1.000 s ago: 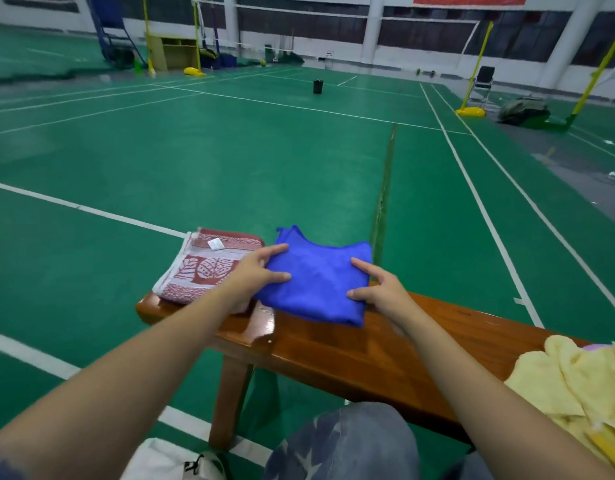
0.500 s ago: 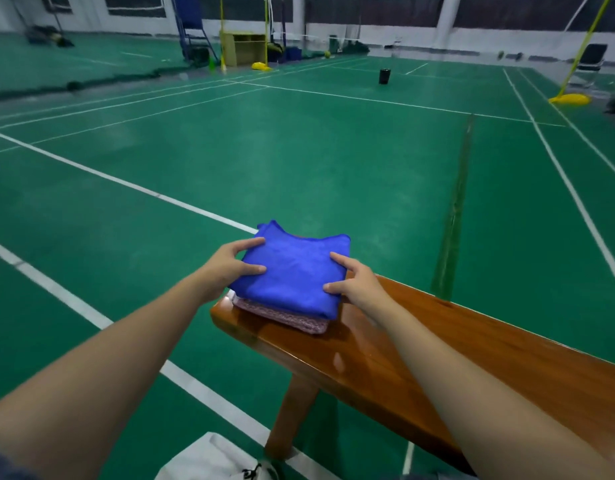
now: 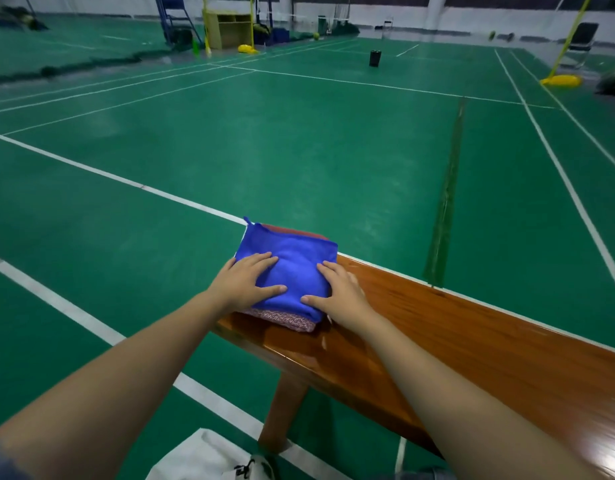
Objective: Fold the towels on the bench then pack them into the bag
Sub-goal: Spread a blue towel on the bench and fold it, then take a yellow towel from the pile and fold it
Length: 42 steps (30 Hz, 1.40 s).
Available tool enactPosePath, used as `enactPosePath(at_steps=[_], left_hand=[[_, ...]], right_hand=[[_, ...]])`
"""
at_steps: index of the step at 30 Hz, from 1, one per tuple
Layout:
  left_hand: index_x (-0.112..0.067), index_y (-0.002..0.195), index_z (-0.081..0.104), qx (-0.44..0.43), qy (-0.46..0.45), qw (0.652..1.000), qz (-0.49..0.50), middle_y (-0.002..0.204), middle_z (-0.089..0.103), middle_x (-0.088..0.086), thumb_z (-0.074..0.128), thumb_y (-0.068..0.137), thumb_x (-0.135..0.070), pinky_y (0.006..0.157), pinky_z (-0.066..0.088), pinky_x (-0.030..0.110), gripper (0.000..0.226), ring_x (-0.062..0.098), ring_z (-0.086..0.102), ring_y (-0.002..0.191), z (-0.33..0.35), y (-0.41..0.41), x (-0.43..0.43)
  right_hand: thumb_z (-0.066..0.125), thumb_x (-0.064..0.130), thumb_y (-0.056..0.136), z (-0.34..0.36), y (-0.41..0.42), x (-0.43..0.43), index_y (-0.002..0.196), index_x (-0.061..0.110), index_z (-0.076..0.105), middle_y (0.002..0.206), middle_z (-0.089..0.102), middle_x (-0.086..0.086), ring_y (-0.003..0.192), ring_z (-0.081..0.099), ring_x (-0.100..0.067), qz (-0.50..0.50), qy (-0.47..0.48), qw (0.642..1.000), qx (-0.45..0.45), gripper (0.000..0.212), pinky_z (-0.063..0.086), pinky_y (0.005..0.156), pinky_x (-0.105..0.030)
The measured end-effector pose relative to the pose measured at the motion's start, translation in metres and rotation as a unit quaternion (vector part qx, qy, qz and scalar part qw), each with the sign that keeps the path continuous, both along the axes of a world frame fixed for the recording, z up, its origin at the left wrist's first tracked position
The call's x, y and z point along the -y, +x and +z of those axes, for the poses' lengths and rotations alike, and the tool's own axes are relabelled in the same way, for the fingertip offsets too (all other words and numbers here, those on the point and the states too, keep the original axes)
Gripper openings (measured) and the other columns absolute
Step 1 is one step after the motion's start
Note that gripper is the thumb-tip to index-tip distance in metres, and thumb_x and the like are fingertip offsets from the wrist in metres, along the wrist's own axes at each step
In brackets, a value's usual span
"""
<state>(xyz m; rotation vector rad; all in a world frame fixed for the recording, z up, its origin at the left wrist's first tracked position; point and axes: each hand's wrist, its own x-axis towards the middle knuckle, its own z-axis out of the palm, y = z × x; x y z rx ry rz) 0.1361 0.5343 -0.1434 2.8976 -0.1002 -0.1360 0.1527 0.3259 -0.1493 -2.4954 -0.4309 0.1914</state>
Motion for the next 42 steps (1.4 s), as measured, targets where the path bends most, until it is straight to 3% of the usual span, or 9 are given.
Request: enactPosePath(at_steps=[4,11,18,22,24,28,30,37,42], left_hand=[[-0.031,0.147,0.026,0.041,0.006,0.999,-0.007,0.156,0.019,-0.008,0.038,0.08,-0.071,0.117,0.004,0.039,0.079,0.013,0.014,0.144,0.014,-0.009,0.012],[-0.034,0.146,0.027,0.081,-0.031,0.995,-0.044,0.155,0.021,-0.01,0.012,0.055,-0.081,0.116,0.003,0.042,0.103,0.011,0.016,0.143,0.042,-0.028,0.084],[-0.035,0.147,0.024,0.077,-0.087,0.986,-0.123,0.155,0.02,-0.009,0.016,0.057,-0.082,0.116,0.003,0.041,0.102,0.012,0.015,0.143,0.063,-0.047,0.223],[-0.035,0.148,0.02,0.072,-0.095,0.976,-0.183,0.156,0.019,-0.009,0.041,0.084,-0.068,0.117,0.002,0.041,0.074,0.012,0.015,0.144,0.062,-0.059,0.302],[-0.035,0.148,0.022,0.071,-0.114,0.969,-0.206,0.155,0.022,-0.008,0.043,0.084,-0.068,0.117,0.003,0.041,0.075,0.013,0.017,0.143,0.062,-0.064,0.339],[-0.032,0.147,0.026,0.07,-0.16,0.955,-0.238,0.152,0.028,-0.006,0.045,0.085,-0.064,0.116,0.008,0.04,0.073,0.015,0.023,0.141,0.063,-0.077,0.407],[-0.03,0.147,0.027,0.064,-0.173,0.949,-0.254,0.152,0.03,-0.006,0.049,0.09,-0.054,0.115,0.01,0.04,0.066,0.016,0.025,0.14,0.059,-0.084,0.439],[-0.031,0.145,0.03,0.022,-0.183,0.93,-0.318,0.149,0.034,-0.007,0.049,0.09,-0.053,0.115,0.018,0.043,0.063,0.015,0.027,0.138,0.04,-0.115,0.535],[-0.03,0.145,0.028,-0.017,-0.189,0.918,-0.347,0.152,0.029,-0.006,0.049,0.091,-0.051,0.116,0.015,0.039,0.061,0.017,0.023,0.14,0.037,-0.134,0.578]], right_hand=[[0.066,0.047,0.082,0.009,-0.013,0.018,0.147,0.023,0.028,0.155,0.021,0.004,0.142,0.017,-0.019,-0.018,0.013,1.0,0.005,0.08,0.021,0.114,-0.038],[0.067,0.046,0.081,0.032,-0.054,0.104,0.146,0.024,0.029,0.153,0.026,0.004,0.141,0.02,-0.018,-0.088,0.028,0.995,0.026,0.079,0.021,0.114,-0.036],[0.066,0.047,0.082,0.055,-0.102,0.224,0.147,0.023,0.028,0.152,0.029,0.001,0.141,0.022,-0.018,-0.192,0.02,0.98,0.048,0.079,0.022,0.112,-0.034],[0.066,0.046,0.083,0.062,-0.133,0.299,0.147,0.022,0.027,0.151,0.032,0.0,0.14,0.024,-0.02,-0.252,0.002,0.966,0.06,0.078,0.023,0.112,-0.035],[0.065,0.045,0.084,0.065,-0.148,0.334,0.147,0.023,0.027,0.15,0.033,0.0,0.14,0.025,-0.02,-0.283,-0.002,0.957,0.07,0.077,0.024,0.112,-0.036],[0.065,0.041,0.085,0.07,-0.18,0.399,0.146,0.022,0.028,0.149,0.035,0.001,0.139,0.026,-0.02,-0.344,0.014,0.936,0.079,0.074,0.029,0.112,-0.04],[0.066,0.038,0.085,0.07,-0.198,0.431,0.145,0.02,0.031,0.147,0.038,0.0,0.137,0.03,-0.021,-0.37,0.011,0.925,0.089,0.072,0.03,0.111,-0.039],[0.062,0.022,0.088,0.059,-0.252,0.517,0.138,0.012,0.043,0.137,0.044,-0.008,0.129,0.036,-0.024,-0.458,-0.039,0.878,0.129,0.054,0.03,0.106,-0.033],[0.058,0.018,0.089,0.059,-0.265,0.552,0.133,0.012,0.049,0.136,0.045,-0.014,0.125,0.04,-0.03,-0.56,-0.142,0.787,0.217,0.045,0.032,0.102,-0.042]])
